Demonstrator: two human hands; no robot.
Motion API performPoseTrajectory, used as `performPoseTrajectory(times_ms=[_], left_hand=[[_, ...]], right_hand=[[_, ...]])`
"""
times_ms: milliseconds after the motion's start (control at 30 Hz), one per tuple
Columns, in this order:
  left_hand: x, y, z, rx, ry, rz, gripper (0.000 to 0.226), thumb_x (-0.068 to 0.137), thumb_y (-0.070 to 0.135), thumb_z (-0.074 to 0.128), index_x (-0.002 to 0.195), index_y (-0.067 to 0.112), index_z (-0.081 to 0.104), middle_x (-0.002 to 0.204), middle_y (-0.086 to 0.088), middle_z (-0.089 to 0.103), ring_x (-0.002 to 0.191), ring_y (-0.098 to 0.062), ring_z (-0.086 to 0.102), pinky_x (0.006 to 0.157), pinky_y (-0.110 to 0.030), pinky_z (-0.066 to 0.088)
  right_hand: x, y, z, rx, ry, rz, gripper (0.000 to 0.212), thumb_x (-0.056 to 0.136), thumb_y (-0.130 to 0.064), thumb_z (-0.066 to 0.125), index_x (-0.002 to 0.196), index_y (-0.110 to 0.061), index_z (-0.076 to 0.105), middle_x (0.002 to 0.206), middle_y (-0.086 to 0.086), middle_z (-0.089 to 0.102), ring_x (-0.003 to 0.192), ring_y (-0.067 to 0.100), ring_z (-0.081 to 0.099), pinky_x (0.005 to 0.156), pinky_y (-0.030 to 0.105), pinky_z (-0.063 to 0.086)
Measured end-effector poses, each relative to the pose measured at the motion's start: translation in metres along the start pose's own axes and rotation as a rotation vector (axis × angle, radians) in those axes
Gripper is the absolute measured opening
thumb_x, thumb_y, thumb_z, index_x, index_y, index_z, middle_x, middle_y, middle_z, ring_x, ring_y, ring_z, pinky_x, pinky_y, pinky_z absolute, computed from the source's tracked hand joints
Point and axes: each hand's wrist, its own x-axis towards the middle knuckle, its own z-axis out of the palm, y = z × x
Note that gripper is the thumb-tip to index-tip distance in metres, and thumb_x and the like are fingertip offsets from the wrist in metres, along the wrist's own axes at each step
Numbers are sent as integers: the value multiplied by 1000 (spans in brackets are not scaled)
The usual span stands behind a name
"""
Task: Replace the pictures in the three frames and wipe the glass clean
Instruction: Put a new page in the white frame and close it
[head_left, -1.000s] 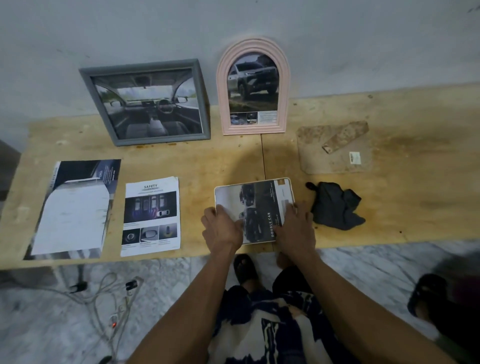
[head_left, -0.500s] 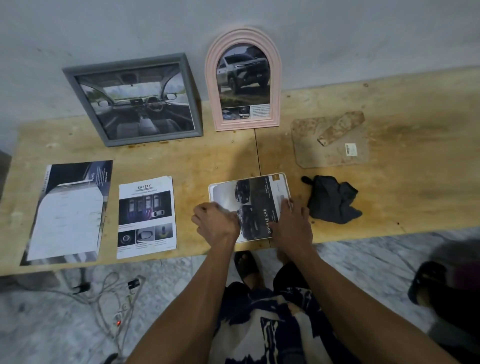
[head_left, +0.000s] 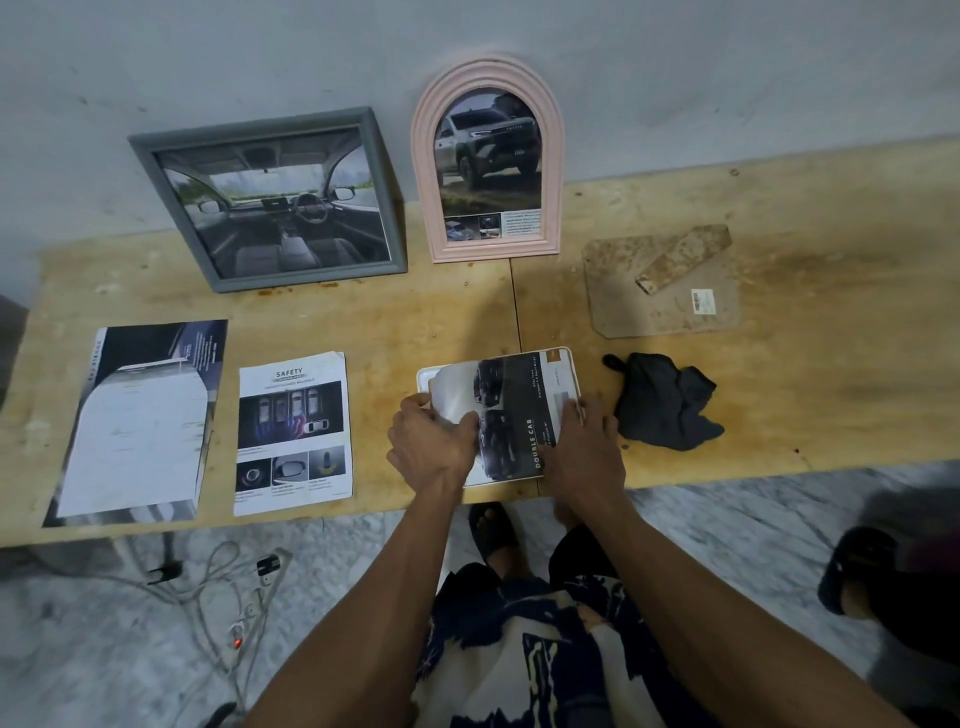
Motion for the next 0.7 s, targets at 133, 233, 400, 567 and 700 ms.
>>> performPoseTrajectory(times_ms=[133,233,400,567,700], left_hand=[[5,2,-6,-137,-39,-78,74,62,34,94,123,11,60,100,0,62,94,-23,61,87,-35,50],[9,-1,-12,-197,-42,-113,61,60,27,96,108,8,63,94,-1,63,84,-20,60,73,-29,48],[14,-15,-11,-194,-157,-107,27,74,24,88,88,12,68,85,-3,69,72,-18,62,69,-27,48],[19,-24,-8,-144,-167,-54,25,83,25,82,98,8,73,85,-1,66,81,-24,63,74,-29,49],[26,-22,-7,-129,-199,-34,22,84,22,81,99,9,73,85,-2,67,83,-26,66,78,-33,55]], right_hand=[[0,0,1,-5,2,-7,72,83,-33,69,142,-8,35,147,9,26,124,32,35,95,42,44],[0,-1,1,0,-8,-1,72,84,-32,68,143,-8,34,146,8,25,124,31,34,93,41,44],[0,-1,-1,5,-9,5,70,85,-31,67,142,-8,35,145,8,26,125,31,33,94,41,44],[0,-2,-3,33,-14,23,65,85,-28,67,140,-10,38,144,6,27,127,29,32,91,40,46],[2,-5,-8,82,-31,51,54,86,-28,65,133,-11,44,141,5,30,128,28,31,90,42,46]])
